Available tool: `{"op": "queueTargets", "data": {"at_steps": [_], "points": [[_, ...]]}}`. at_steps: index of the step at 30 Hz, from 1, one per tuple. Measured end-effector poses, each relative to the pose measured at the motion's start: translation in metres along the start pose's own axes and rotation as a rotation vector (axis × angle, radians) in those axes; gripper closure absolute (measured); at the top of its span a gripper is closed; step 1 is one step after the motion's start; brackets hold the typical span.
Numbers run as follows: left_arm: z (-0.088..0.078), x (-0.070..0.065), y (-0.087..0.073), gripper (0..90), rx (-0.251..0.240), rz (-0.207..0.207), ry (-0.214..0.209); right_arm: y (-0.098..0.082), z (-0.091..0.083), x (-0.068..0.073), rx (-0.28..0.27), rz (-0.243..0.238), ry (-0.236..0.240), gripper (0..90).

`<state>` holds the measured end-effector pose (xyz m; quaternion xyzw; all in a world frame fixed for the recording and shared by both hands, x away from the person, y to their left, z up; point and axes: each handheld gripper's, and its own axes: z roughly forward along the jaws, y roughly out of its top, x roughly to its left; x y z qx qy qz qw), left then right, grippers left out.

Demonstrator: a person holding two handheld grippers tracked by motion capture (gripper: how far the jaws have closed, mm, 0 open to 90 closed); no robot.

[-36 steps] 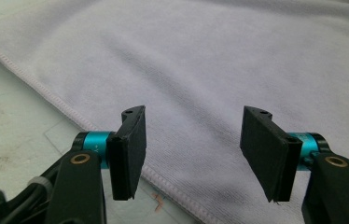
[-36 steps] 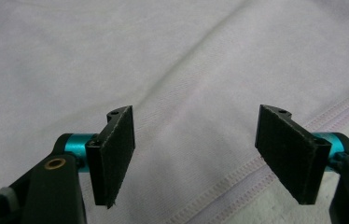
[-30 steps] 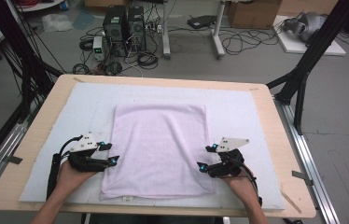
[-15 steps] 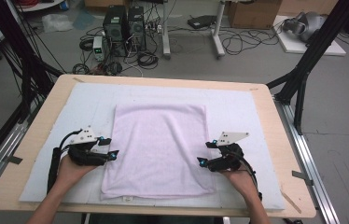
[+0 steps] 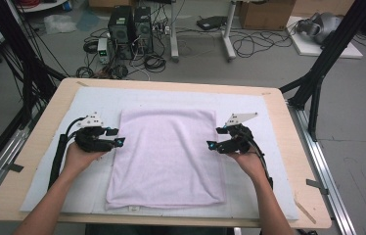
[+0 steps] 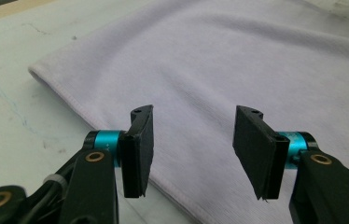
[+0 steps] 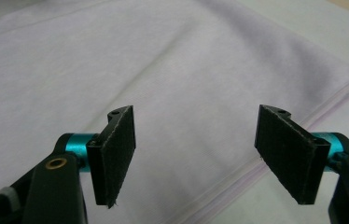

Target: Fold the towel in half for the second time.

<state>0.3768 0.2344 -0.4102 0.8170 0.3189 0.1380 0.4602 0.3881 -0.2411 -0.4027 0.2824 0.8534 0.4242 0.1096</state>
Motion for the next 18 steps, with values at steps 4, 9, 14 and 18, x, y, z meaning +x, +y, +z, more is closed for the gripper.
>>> {"op": "queueTargets", "data": {"at_steps": [4, 9, 14, 18], "points": [[0.004, 0.015, 0.019, 50.5, 0.008, -0.017, 0.010, 0.016, 0.004, -0.017, 0.031, -0.004, -0.025, 29.3], [0.011, 0.035, 0.046, 51.9, 0.033, -0.007, 0.044, 0.039, 0.006, -0.041, 0.034, 0.000, -0.047, 31.3], [0.023, 0.057, 0.054, 51.9, 0.029, -0.052, 0.095, 0.049, 0.015, -0.066, 0.043, 0.027, -0.091, 31.3], [0.034, 0.072, 0.042, 52.3, 0.053, -0.121, 0.108, 0.041, 0.026, -0.078, 0.059, 0.060, -0.109, 31.0]]}}
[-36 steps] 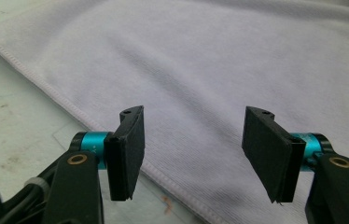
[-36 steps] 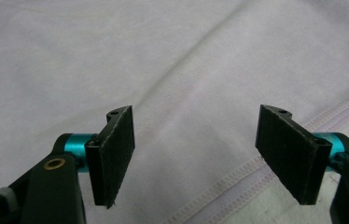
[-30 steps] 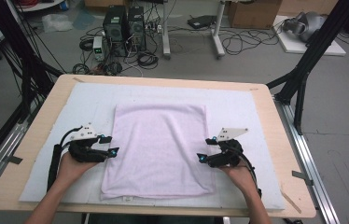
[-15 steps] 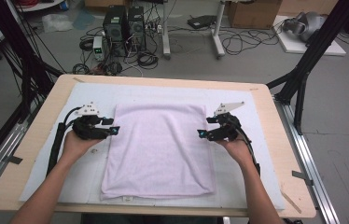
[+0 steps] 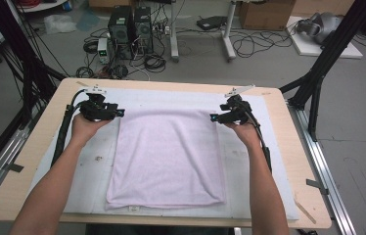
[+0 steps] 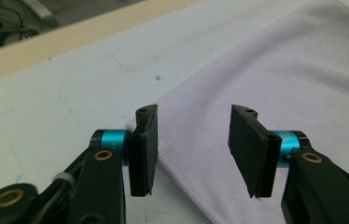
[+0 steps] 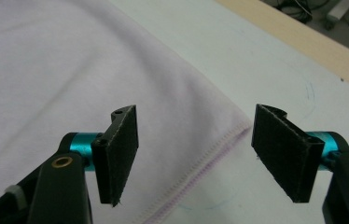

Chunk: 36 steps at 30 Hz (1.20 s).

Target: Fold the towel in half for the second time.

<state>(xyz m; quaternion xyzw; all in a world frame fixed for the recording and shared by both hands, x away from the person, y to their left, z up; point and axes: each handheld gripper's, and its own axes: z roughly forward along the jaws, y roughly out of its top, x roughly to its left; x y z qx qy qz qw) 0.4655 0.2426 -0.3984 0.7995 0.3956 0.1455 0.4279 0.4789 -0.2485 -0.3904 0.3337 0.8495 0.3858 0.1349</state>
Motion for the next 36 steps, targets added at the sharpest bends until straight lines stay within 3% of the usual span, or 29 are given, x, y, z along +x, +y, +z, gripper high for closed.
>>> {"op": "queueTargets", "data": {"at_steps": [4, 7, 12, 15, 17, 18, 19, 21, 24, 26, 28, 32, 36], "points": [[0.012, 0.004, -0.006, 50.8, 0.013, -0.017, 0.026, -0.007, 0.014, -0.005, 0.035, 0.024, -0.003, 30.8], [0.022, 0.007, -0.010, 50.2, 0.026, -0.034, 0.049, -0.010, 0.023, -0.005, 0.066, 0.006, -0.020, 30.8], [0.035, 0.013, -0.019, 46.3, 0.077, -0.085, 0.071, -0.016, 0.034, -0.010, 0.058, 0.038, -0.020, 30.9], [0.040, 0.013, -0.023, 46.0, 0.089, -0.092, 0.069, -0.021, 0.041, -0.012, 0.088, 0.064, -0.021, 31.5], [0.041, 0.011, -0.022, 50.7, 0.093, -0.082, 0.089, -0.024, 0.048, -0.011, 0.101, 0.064, -0.016, 34.7], [0.042, 0.009, -0.022, 56.4, 0.091, -0.073, 0.079, -0.025, 0.048, -0.010, 0.086, 0.059, -0.026, 42.1], [0.043, 0.007, -0.021, 63.4, 0.095, -0.058, 0.075, -0.026, 0.047, -0.009, 0.064, 0.065, 0.004, 50.6], [0.046, 0.003, -0.020, 69.5, 0.090, -0.051, 0.075, -0.028, 0.047, -0.008, 0.046, 0.078, 0.002, 57.4], [0.047, 0.002, -0.019, 81.3, 0.088, -0.058, 0.063, -0.030, 0.047, -0.007, 0.035, 0.101, 0.071, 80.4], [0.046, 0.002, -0.019, 84.2, 0.091, -0.058, 0.066, -0.028, 0.048, -0.004, 0.037, 0.084, 0.075, 82.4], [0.045, 0.002, -0.018, 85.1, 0.085, -0.063, 0.074, -0.027, 0.047, -0.004, 0.039, 0.096, 0.083, 83.4], [0.039, 0.004, -0.010, 85.8, 0.056, -0.055, 0.085, -0.018, 0.034, -0.003, -0.006, 0.072, 0.070, 83.9], [0.028, 0.001, 0.011, 87.7, -0.017, -0.028, 0.096, -0.005, 0.018, -0.004, -0.055, 0.053, 0.057, 83.9]]}}
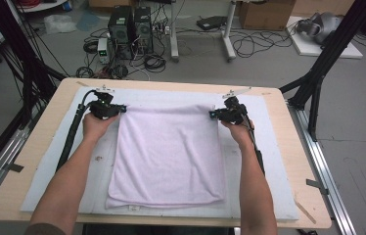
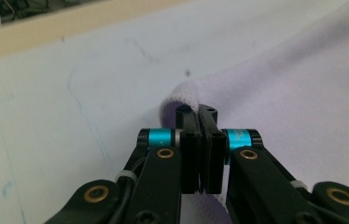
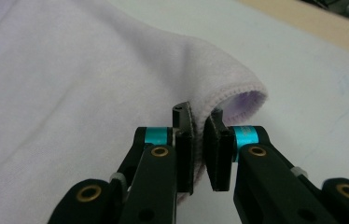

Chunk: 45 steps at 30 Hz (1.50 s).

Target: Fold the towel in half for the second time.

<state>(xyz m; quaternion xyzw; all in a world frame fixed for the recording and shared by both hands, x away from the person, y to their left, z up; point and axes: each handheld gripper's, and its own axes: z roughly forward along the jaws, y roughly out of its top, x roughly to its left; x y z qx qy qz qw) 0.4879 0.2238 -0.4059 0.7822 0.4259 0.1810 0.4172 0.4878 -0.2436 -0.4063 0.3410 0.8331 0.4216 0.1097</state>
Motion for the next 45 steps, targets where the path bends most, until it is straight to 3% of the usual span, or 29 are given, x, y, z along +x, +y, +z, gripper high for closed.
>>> {"op": "queueTargets", "data": {"at_steps": [4, 7, 14, 16, 23, 27, 31, 36, 37, 39, 42, 45], "points": [[-0.014, -0.004, 0.025, 87.7, -0.052, 0.054, 0.007, 0.020, -0.017, 0.005, -0.054, -0.029, -0.016, 83.9], [-0.027, -0.003, 0.035, 87.8, -0.108, 0.061, 0.002, 0.031, -0.030, 0.007, -0.090, -0.051, -0.027, 83.9], [-0.046, -0.013, 0.030, 87.7, -0.146, 0.102, -0.042, 0.028, -0.052, 0.015, -0.111, -0.066, -0.028, 83.9], [-0.053, -0.020, 0.025, 87.7, -0.155, 0.139, -0.044, 0.023, -0.056, 0.020, -0.122, -0.062, -0.012, 83.8], [-0.083, -0.035, -0.008, 87.7, -0.198, 0.165, -0.094, 0.000, -0.068, 0.043, -0.120, -0.085, 0.046, 83.7], [-0.103, -0.051, -0.032, 87.7, -0.220, 0.207, -0.124, -0.017, -0.078, 0.061, -0.135, -0.104, 0.083, 83.7], [-0.119, -0.067, -0.063, 87.7, -0.229, 0.215, -0.173, -0.042, -0.088, 0.078, -0.148, -0.103, 0.113, 83.7], [-0.126, -0.077, -0.103, 87.5, -0.186, 0.198, -0.216, -0.078, -0.091, 0.097, -0.107, -0.095, 0.152, 82.7], [-0.126, -0.078, -0.109, 87.3, -0.172, 0.196, -0.230, -0.084, -0.091, 0.100, -0.094, -0.079, 0.164, 81.3], [-0.125, -0.080, -0.116, 84.0, -0.131, 0.205, -0.245, -0.093, -0.090, 0.104, -0.043, -0.096, 0.163, 73.2], [-0.122, -0.078, -0.117, 61.1, -0.047, 0.207, -0.259, -0.099, -0.095, 0.103, -0.018, -0.093, 0.152, 61.9], [-0.120, -0.078, -0.113, 47.4, -0.027, 0.203, -0.273, -0.097, -0.103, 0.100, -0.040, -0.076, 0.125, 49.5]]}}
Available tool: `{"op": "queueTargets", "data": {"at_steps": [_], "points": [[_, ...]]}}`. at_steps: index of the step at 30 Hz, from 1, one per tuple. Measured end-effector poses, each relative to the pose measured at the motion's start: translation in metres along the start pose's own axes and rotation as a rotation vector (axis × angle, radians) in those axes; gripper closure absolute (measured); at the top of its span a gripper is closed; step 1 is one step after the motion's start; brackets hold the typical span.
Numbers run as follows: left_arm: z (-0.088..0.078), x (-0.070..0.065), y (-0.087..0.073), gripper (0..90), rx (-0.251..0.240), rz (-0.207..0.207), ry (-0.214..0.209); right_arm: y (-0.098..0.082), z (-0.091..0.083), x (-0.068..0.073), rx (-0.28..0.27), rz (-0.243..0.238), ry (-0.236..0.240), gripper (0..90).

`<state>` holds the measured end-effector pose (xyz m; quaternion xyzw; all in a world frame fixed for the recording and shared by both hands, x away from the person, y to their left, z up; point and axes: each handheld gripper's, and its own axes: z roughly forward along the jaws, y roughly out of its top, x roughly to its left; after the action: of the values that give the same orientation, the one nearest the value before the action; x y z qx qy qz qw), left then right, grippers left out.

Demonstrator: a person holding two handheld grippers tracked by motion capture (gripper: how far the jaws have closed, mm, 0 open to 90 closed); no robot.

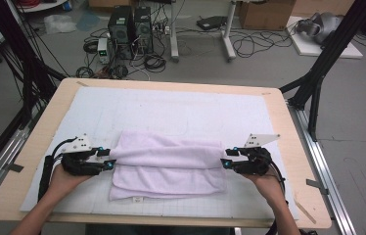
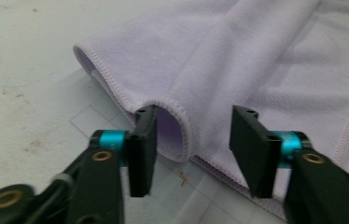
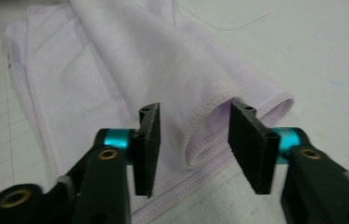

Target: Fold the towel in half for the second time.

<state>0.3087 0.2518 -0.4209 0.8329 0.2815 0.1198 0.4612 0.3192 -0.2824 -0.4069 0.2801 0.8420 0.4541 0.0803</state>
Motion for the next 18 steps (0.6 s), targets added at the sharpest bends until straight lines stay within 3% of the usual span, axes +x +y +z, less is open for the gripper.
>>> {"op": "queueTargets", "data": {"at_steps": [3, 5, 8, 10, 11, 12, 15, 16, 18], "points": [[0.003, 0.002, 0.008, 41.1, -0.005, 0.002, -0.009, 0.008, 0.000, -0.002, -0.028, 0.004, -0.001, 39.3], [0.005, 0.004, 0.012, 39.4, -0.004, -0.002, -0.011, 0.014, 0.006, -0.001, -0.012, -0.018, 0.002, 36.1], [0.011, 0.010, 0.014, 38.0, 0.008, -0.019, -0.009, 0.018, 0.020, -0.002, 0.030, -0.037, 0.013, 34.6], [0.015, 0.012, 0.013, 38.4, 0.021, -0.024, -0.011, 0.019, 0.026, -0.004, 0.029, -0.032, 0.030, 35.6], [0.016, 0.011, 0.013, 41.4, 0.035, -0.018, -0.024, 0.019, 0.028, -0.004, 0.034, -0.032, 0.037, 37.8], [0.018, 0.010, 0.012, 50.3, 0.040, -0.002, -0.043, 0.019, 0.029, -0.004, 0.037, -0.038, 0.051, 43.4], [0.018, 0.004, 0.013, 81.0, 0.046, 0.045, -0.068, 0.020, 0.030, -0.002, 0.049, -0.076, 0.110, 73.6], [0.017, 0.003, 0.014, 82.6, 0.045, 0.046, -0.071, 0.020, 0.030, 0.000, 0.055, -0.082, 0.131, 80.0], [0.013, 0.000, 0.016, 83.8, 0.029, 0.055, -0.067, 0.021, 0.028, 0.002, 0.060, -0.110, 0.130, 84.4]]}}
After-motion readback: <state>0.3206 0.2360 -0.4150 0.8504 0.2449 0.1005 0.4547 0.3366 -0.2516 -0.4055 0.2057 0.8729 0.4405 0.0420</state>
